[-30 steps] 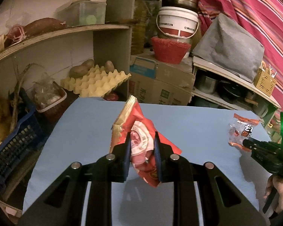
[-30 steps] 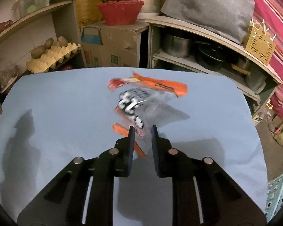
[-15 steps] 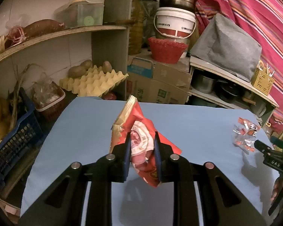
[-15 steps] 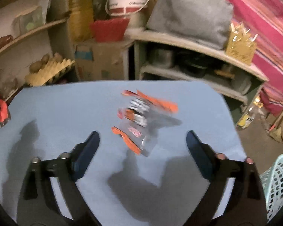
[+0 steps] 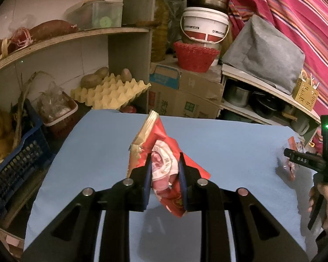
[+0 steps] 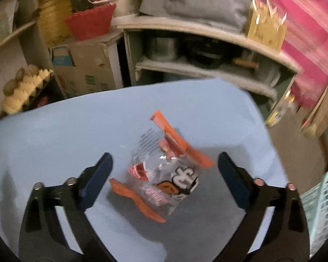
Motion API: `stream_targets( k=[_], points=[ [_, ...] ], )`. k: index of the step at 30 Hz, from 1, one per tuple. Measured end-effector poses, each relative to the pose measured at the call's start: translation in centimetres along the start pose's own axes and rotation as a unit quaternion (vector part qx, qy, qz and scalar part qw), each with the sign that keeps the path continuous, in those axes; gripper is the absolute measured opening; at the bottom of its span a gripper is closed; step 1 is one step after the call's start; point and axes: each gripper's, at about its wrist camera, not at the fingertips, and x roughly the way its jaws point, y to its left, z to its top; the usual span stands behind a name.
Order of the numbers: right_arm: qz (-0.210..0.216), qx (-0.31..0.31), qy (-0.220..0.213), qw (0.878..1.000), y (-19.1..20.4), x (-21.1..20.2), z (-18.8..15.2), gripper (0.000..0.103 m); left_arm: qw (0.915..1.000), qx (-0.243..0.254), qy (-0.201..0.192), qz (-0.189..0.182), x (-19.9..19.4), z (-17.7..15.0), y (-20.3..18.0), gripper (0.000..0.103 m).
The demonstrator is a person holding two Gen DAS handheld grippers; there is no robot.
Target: Collect trash
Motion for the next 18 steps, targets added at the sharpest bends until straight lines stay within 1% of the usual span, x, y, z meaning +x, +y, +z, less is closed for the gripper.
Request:
stream_targets(
  k=[1, 3, 4, 5, 6, 7, 10, 11, 12, 14, 16, 18],
  points=[
    [0.011, 0.009, 0.008, 1.0, -0.4, 0.2, -0.1, 0.077, 1.0, 0.0, -0.001, 0.0, -0.1, 0.0, -0.1, 0.023],
    [0.026, 0.015, 0.01, 0.999, -0.7, 0.1, -0.4, 0.066, 1.0, 0.001, -0.002, -0.001, -0.2, 0.0, -0.1, 0.023],
    [0.033, 0.014, 0.008, 0.999, -0.9, -0.1, -0.6, 0.063, 1.0, 0.002, -0.002, -0.002, -0.3, -0.1, -0.2, 0.022],
    [0.036, 0.011, 0.005, 0.999, -1.0, -0.4, -0.8, 0.056, 1.0, 0.003, -0.002, -0.003, -0.3, -0.1, -0.3, 0.022],
    [0.036, 0.007, 0.003, 0.999, -1.1, -0.7, -0.9, 0.043, 1.0, 0.005, -0.002, -0.004, -0.4, -0.1, -0.4, 0.022],
    [0.036, 0.005, 0.003, 0.999, -1.2, -0.9, -1.1, 0.038, 1.0, 0.007, -0.003, -0.005, -0.6, -0.2, -0.6, 0.022],
    [0.046, 0.01, -0.003, 0.999, -2.4, -2.5, -1.7, 0.032, 0.9999, 0.01, -0.006, -0.008, -1.1, -0.3, -1.1, 0.022],
    [0.046, 0.009, -0.007, 0.999, -2.8, -3.0, -2.0, 0.022, 0.9999, 0.011, -0.006, -0.009, -1.2, -0.3, -1.3, 0.022],
    [0.043, 0.006, -0.009, 0.999, -3.0, -3.5, -2.2, 0.018, 0.9998, 0.013, -0.007, -0.01, -1.4, -0.4, -1.6, 0.022],
    [0.039, 0.0, -0.017, 0.999, -3.8, -4.8, -2.8, 0.016, 0.9997, 0.02, -0.008, -0.011, -1.8, -0.6, -2.2, 0.022],
    [0.034, -0.008, -0.025, 0.999, -4.7, -6.3, -3.7, 0.014, 0.9991, 0.038, -0.012, -0.01, -2.2, -1.1, -3.4, 0.022],
    [0.028, -0.02, -0.034, 0.999, -6.0, -8.3, -4.8, 0.009, 0.9986, 0.05, -0.013, -0.013, -2.5, -1.4, -4.4, 0.022]
  ],
)
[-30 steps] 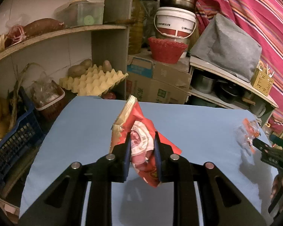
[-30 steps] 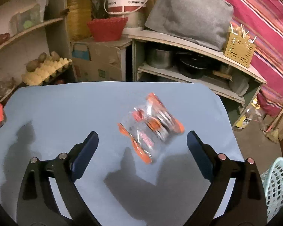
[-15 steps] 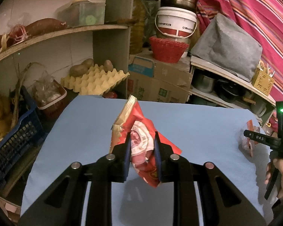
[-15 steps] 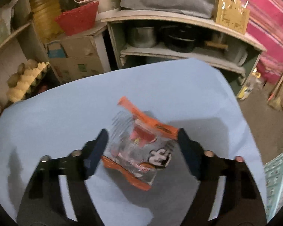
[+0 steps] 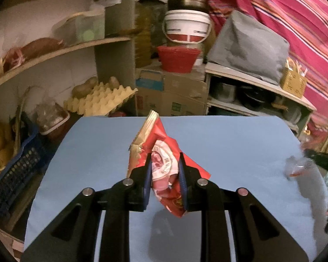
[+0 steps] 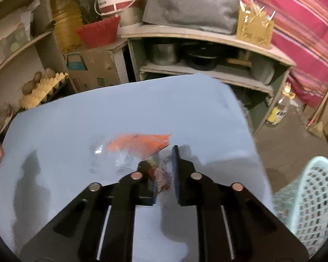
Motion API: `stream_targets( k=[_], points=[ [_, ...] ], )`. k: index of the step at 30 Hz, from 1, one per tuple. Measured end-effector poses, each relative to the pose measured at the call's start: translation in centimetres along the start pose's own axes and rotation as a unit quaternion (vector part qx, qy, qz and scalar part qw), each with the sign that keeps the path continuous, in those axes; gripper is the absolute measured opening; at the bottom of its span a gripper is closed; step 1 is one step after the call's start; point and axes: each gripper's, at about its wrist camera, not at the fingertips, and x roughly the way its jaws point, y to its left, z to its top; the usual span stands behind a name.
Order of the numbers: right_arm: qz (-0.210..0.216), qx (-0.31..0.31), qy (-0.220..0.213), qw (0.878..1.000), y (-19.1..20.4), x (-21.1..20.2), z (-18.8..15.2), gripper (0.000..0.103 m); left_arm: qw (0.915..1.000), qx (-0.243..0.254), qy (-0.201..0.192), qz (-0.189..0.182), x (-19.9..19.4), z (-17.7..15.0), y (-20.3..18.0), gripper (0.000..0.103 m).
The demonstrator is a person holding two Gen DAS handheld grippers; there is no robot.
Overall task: Collect trash
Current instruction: 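Carry the wrapper over the basket and open the right tool while the left tool holds the red bag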
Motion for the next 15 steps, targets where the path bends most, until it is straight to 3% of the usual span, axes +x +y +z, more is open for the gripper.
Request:
stream_targets(
  k=[7, 15],
  points=[
    [-0.013, 0.008, -0.034, 0.999, -5.9, -6.4, -4.2, 0.007, 0.998, 0.06, -0.012, -0.018, -1.9, -1.5, -5.8, 0.023],
    [-0.031, 0.029, -0.054, 0.998, -12.8, -11.1, -8.1, 0.006, 0.9961, 0.073, -0.009, -0.048, -4.1, -2.4, -11.5, 0.023]
  ],
)
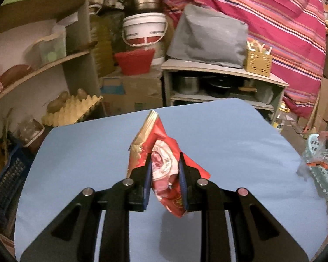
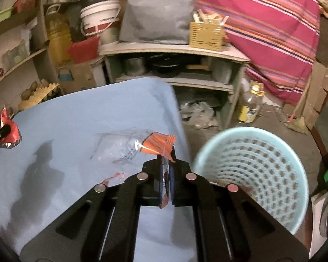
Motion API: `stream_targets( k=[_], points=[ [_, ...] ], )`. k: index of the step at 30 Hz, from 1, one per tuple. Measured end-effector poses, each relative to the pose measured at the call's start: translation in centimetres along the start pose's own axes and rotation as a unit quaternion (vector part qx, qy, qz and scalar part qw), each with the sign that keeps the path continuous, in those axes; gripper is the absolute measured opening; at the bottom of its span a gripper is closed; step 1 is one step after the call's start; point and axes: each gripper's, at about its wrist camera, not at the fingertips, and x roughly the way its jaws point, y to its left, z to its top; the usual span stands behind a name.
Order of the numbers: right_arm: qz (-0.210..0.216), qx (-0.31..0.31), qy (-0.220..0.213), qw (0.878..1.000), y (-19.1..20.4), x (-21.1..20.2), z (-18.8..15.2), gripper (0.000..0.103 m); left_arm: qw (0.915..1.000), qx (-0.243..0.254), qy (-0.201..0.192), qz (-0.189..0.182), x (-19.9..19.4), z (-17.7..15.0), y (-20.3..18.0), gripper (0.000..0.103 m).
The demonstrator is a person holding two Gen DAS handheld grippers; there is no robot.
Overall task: Collect trash
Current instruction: 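Carry the wrapper over the basket and open the right tool while the left tool holds the red bag, then lower the red chip bag into the basket and open the left tool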
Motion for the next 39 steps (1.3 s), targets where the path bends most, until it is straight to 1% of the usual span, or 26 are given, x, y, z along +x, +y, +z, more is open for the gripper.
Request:
stream_targets(
  k=[5, 10, 14, 16, 19, 20, 21, 22, 24, 26, 28, 29, 30, 31, 32, 33, 34, 36, 39],
  points=[
    [-0.018, 0.029, -0.012, 0.999, -5.3, -2.0, -1.1, 0.006, 0.9997, 0.015, -0.013, -0.013, -1.2, 0.8, -4.6, 0.022],
    [-0.05, 0.052, -0.017, 0.997, -10.6, -3.1, -2.1, 0.006, 0.9985, 0.027, -0.026, -0.04, -2.3, 1.5, -10.3, 0.023],
    [-0.055, 0.075, -0.011, 0.996, -13.9, -3.5, -2.8, 0.006, 0.9967, 0.037, -0.029, -0.067, -2.7, 1.7, -14.9, 0.023],
    [-0.056, 0.089, 0.002, 0.994, -15.5, -3.2, -3.4, 0.006, 0.995, 0.043, -0.029, -0.085, -2.7, 1.9, -17.8, 0.023],
    [-0.055, 0.107, 0.011, 0.993, -17.0, -3.1, -3.9, 0.006, 0.9924, 0.053, -0.03, -0.107, -2.5, 2.1, -21.5, 0.023],
    [-0.05, 0.115, 0.013, 0.992, -17.4, -3.0, -4.0, 0.009, 0.9918, 0.055, -0.03, -0.112, -2.5, 2.1, -22.4, 0.023],
    [-0.045, 0.123, 0.014, 0.991, -17.8, -2.9, -4.0, 0.016, 0.9905, 0.058, -0.029, -0.121, -2.5, 2.0, -23.9, 0.023],
    [-0.041, 0.132, 0.018, 0.99, -18.3, -2.7, -4.2, 0.031, 0.9898, 0.061, -0.028, -0.126, -2.4, 2.0, -24.7, 0.023],
    [-0.04, 0.135, 0.02, 0.99, -18.6, -2.6, -4.1, 0.05, 0.9884, 0.068, -0.026, -0.133, -2.4, 2.0, -26.5, 0.023],
    [-0.037, 0.137, 0.02, 0.99, -18.7, -2.5, -4.1, 0.051, 0.9874, 0.075, -0.026, -0.137, -2.3, 2.0, -27.8, 0.023],
    [-0.031, 0.143, 0.02, 0.989, -19.0, -2.6, -4.1, 0.058, 0.9861, 0.081, -0.026, -0.143, -2.2, 2.1, -29.0, 0.023],
    [-0.03, 0.145, 0.018, 0.989, -19.1, -2.7, -4.2, 0.067, 0.9854, 0.083, -0.025, -0.146, -2.2, 2.1, -29.8, 0.023],
    [-0.03, 0.148, 0.016, 0.988, -19.3, -2.9, -4.2, 0.074, 0.985, 0.085, -0.024, -0.148, -2.2, 2.1, -30.1, 0.023],
    [-0.032, 0.15, 0.012, 0.988, -19.5, -3.1, -4.2, 0.075, 0.9843, 0.087, -0.023, -0.152, -2.1, 2.2, -30.7, 0.023],
    [-0.034, 0.153, 0.009, 0.988, -19.7, -3.4, -4.3, 0.081, 0.9836, 0.089, -0.022, -0.156, -2.1, 2.2, -31.2, 0.023],
    [-0.035, 0.16, 0.002, 0.986, -20.0, -3.9, -4.3, 0.09, 0.9829, 0.09, -0.021, -0.159, -2.1, 2.2, -31.6, 0.023],
    [-0.034, 0.168, -0.004, 0.985, -20.2, -4.1, -4.4, 0.096, 0.9818, 0.094, -0.023, -0.164, -2.1, 2.1, -32.1, 0.023],
    [-0.031, 0.188, -0.025, 0.981, -21.0, -5.2, -4.5, 0.098, 0.9803, 0.1, -0.028, -0.168, -2.1, 1.8, -32.8, 0.023],
    [-0.035, 0.192, -0.042, 0.98, -21.4, -6.2, -4.5, 0.098, 0.9786, 0.112, -0.025, -0.171, -1.4, 1.4, -34.3, 0.023]
  ],
)
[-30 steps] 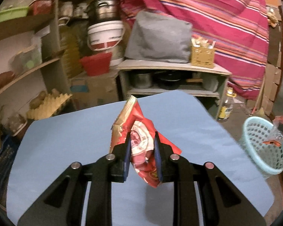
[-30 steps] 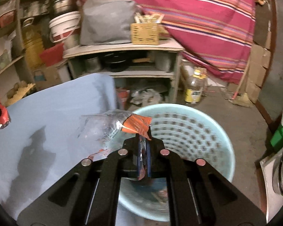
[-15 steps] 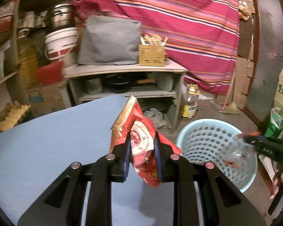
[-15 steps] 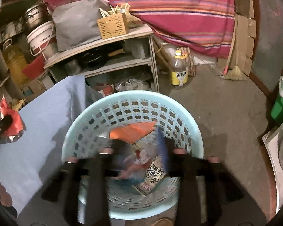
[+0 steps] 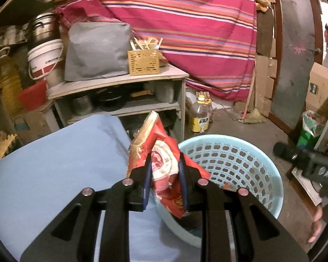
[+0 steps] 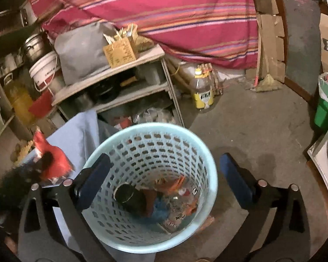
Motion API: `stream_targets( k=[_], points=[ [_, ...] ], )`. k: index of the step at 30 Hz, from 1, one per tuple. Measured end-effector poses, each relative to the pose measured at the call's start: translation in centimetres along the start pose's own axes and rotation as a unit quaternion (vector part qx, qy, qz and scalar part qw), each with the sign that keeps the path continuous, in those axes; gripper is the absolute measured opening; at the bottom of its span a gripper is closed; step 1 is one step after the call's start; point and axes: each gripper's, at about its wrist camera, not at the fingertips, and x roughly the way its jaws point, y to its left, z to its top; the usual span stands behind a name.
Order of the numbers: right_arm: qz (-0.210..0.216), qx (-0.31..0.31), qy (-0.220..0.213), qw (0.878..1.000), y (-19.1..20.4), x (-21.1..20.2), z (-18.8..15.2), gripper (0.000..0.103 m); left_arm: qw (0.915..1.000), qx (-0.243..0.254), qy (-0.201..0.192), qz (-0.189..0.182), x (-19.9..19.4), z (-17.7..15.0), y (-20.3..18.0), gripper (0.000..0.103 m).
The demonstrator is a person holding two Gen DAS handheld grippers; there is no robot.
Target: Collect trash
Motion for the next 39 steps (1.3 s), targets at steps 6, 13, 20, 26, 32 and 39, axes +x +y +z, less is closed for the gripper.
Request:
stream_targets(
  k=[6, 13, 20, 26, 32, 39],
  points=[
    [-0.02, -0.011, -0.029, 0.999, -0.3, -1.2, 0.5, 0.098, 0.9998, 0.014, 0.002, -0.017, 1.7, 0.3, -2.3, 0.026],
    [-0.016, 0.009, -0.018, 1.0, -1.2, -0.6, 0.6, 0.098, 0.999, 0.013, 0.032, -0.028, 4.1, 0.1, -3.7, 0.062],
    [-0.016, 0.011, -0.016, 1.0, -1.1, -0.4, 0.7, 0.098, 0.9991, 0.017, 0.036, -0.017, 3.7, -1.1, -2.8, 0.072],
    [-0.013, -0.013, -0.018, 1.0, 0.6, -0.5, 0.3, 0.098, 0.9995, 0.016, 0.027, 0.003, 0.6, -2.7, -0.1, 0.076],
    [0.005, -0.038, -0.018, 0.999, 3.3, -1.2, -0.9, 0.098, 0.9996, 0.0, 0.014, 0.023, -4.7, -4.7, 3.4, 0.081],
    [0.018, -0.088, -0.047, 0.995, 8.2, -4.5, -4.2, 0.098, 0.9973, -0.017, -0.021, 0.068, -12.4, -6.8, 7.7, 0.093]
  ],
)
